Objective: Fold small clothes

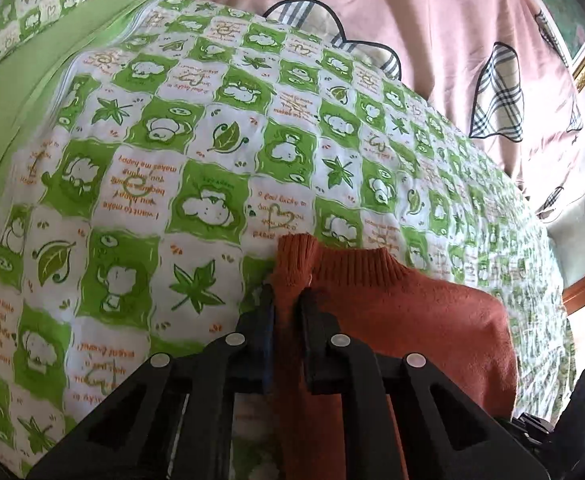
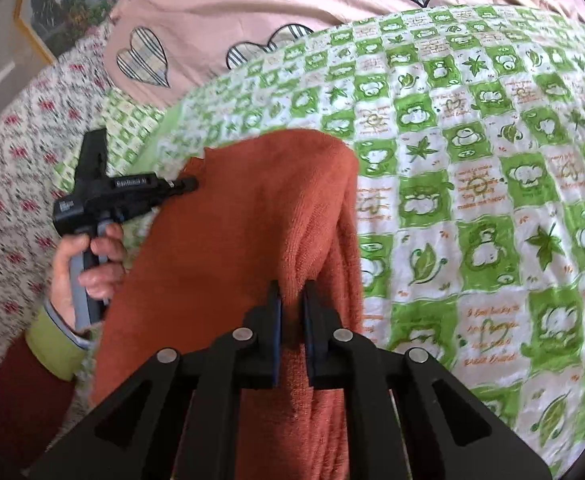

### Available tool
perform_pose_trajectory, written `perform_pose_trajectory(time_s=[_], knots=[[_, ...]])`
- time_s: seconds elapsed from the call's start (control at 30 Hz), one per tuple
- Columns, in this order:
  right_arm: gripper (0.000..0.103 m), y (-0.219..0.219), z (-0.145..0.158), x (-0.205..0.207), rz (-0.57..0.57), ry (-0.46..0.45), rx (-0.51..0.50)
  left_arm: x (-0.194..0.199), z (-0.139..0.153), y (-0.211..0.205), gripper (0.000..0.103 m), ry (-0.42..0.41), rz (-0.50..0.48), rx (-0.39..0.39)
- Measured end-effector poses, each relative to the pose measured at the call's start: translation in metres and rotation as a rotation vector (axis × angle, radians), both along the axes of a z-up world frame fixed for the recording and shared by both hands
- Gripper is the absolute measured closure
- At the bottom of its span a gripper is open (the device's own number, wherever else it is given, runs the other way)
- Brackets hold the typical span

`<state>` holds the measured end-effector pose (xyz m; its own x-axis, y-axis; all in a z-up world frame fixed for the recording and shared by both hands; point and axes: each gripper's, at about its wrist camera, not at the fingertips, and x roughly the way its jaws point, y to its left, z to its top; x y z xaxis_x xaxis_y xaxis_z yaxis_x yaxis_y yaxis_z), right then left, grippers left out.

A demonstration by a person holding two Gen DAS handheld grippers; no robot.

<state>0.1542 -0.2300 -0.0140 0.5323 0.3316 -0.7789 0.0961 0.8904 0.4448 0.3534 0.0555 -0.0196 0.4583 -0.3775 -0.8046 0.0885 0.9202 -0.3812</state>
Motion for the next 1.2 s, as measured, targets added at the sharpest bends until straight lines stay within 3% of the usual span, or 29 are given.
perform_pose_trajectory(time_s=[0.17, 0.3, 0.33, 0.57, 0.67, 0.77, 0.83, 0.87, 0.97, 1.03, 1.1, 1.2], knots=[[0.09, -0.008, 0.004, -0.01, -0.05, -0.018, 0.069, -0.025, 0.023, 0.007, 0.085, -0.054, 0.01, 0.011], [0.089, -0.011, 0.019, -0.033, -0.055, -0.041, 0.073, -0.077, 0.042, 0.014, 0.053, -0.082, -0.014, 0.018], [0.089, -0.011, 0.022, -0.043, -0.056, -0.046, 0.08, -0.096, 0.045, 0.015, 0.051, -0.091, -0.018, 0.023], [0.088, -0.002, 0.028, -0.09, -0.034, -0.029, 0.084, -0.211, 0.046, 0.023, 0.045, -0.071, -0.057, -0.032], [0.074, 0.005, 0.025, -0.106, -0.026, -0.03, 0.071, -0.244, 0.038, 0.023, 0.043, -0.047, -0.073, -0.035], [0.072, 0.008, 0.014, -0.108, -0.024, 0.008, 0.054, -0.259, 0.028, 0.019, 0.042, -0.032, -0.073, -0.017], [0.08, 0.013, 0.01, -0.106, -0.003, 0.013, 0.049, -0.26, 0.022, 0.018, 0.042, -0.016, -0.059, -0.011], [0.095, 0.015, 0.014, -0.105, 0.006, 0.004, 0.037, -0.26, 0.021, 0.017, 0.042, -0.011, -0.054, -0.007], [0.098, 0.018, 0.046, -0.108, 0.012, -0.091, -0.03, -0.265, 0.026, 0.01, 0.045, -0.025, -0.051, 0.041], [0.098, 0.019, 0.057, -0.108, 0.025, -0.103, -0.102, -0.269, 0.024, 0.002, 0.047, -0.02, -0.056, 0.08], [0.098, 0.018, 0.045, -0.105, 0.028, -0.052, -0.168, -0.271, 0.017, -0.004, 0.05, 0.006, -0.061, 0.103], [0.098, 0.016, 0.012, -0.104, 0.031, 0.034, -0.18, -0.277, 0.01, -0.008, 0.05, -0.007, -0.053, 0.135]])
